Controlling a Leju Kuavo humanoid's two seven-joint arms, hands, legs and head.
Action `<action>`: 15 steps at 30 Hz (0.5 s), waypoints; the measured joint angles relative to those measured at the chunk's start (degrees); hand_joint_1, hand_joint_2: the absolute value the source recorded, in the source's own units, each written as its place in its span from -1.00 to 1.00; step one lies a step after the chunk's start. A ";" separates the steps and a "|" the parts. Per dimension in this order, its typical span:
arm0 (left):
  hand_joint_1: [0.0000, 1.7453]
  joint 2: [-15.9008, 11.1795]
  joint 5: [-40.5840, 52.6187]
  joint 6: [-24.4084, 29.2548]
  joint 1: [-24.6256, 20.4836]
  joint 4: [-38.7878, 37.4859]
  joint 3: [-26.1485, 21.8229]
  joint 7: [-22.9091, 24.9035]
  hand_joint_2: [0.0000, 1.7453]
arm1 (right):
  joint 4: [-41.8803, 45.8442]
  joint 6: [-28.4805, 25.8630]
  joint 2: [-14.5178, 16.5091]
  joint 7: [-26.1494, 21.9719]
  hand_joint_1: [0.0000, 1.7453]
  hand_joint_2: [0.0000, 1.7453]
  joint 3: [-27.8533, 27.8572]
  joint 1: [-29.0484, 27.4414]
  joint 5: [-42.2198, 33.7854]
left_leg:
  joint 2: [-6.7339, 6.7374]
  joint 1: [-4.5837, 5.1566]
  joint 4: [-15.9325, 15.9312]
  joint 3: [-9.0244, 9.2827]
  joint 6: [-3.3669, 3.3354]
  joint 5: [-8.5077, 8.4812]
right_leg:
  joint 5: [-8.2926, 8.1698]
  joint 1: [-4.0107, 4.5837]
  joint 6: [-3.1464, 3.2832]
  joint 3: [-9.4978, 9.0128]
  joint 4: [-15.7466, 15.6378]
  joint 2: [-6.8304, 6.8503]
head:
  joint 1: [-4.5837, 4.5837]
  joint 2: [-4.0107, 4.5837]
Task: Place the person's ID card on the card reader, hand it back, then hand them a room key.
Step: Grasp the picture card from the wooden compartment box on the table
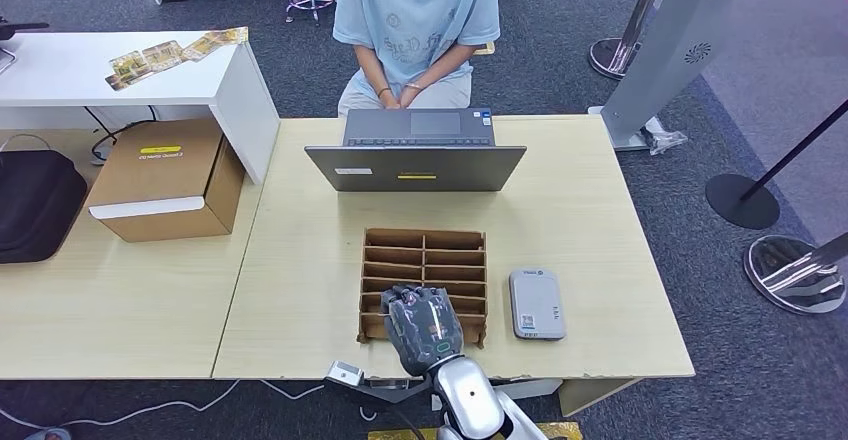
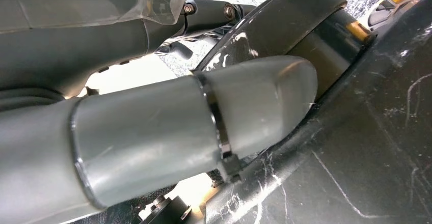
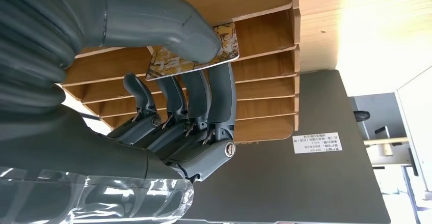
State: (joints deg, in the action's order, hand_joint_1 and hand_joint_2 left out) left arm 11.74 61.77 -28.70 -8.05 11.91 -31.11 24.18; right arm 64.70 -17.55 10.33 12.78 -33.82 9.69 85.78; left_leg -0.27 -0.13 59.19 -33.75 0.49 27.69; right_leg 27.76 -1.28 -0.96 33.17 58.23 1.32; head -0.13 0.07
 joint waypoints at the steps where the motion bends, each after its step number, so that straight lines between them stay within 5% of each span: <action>1: -1.00 0.00 0.05 0.00 -0.01 0.00 0.01 0.01 -1.00 | -0.13 -0.20 0.01 -0.04 0.68 1.00 -0.01 0.04 -0.01 | 0.00 0.00 0.00 0.00 0.00 0.00 | 0.00 0.00 0.00 0.00 0.00 0.00 | 0.00 0.00; 15: -1.00 -0.02 0.39 -0.18 -0.09 0.01 0.44 0.06 -1.00 | -1.46 -2.85 0.14 -0.61 0.88 1.00 -0.01 0.37 -0.29 | 0.00 0.00 0.00 0.00 0.00 0.00 | 0.00 0.00 0.00 0.00 0.00 0.00 | -0.01 0.00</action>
State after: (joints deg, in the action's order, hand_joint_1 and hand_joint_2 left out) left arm 11.72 62.16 -28.88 -8.14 11.92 -30.67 24.24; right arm 63.24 -20.39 10.47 12.17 -33.83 10.06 85.49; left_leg -0.27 -0.13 59.19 -33.75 0.49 27.69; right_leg 27.76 -1.28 -0.96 33.17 58.23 1.32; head -0.14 0.07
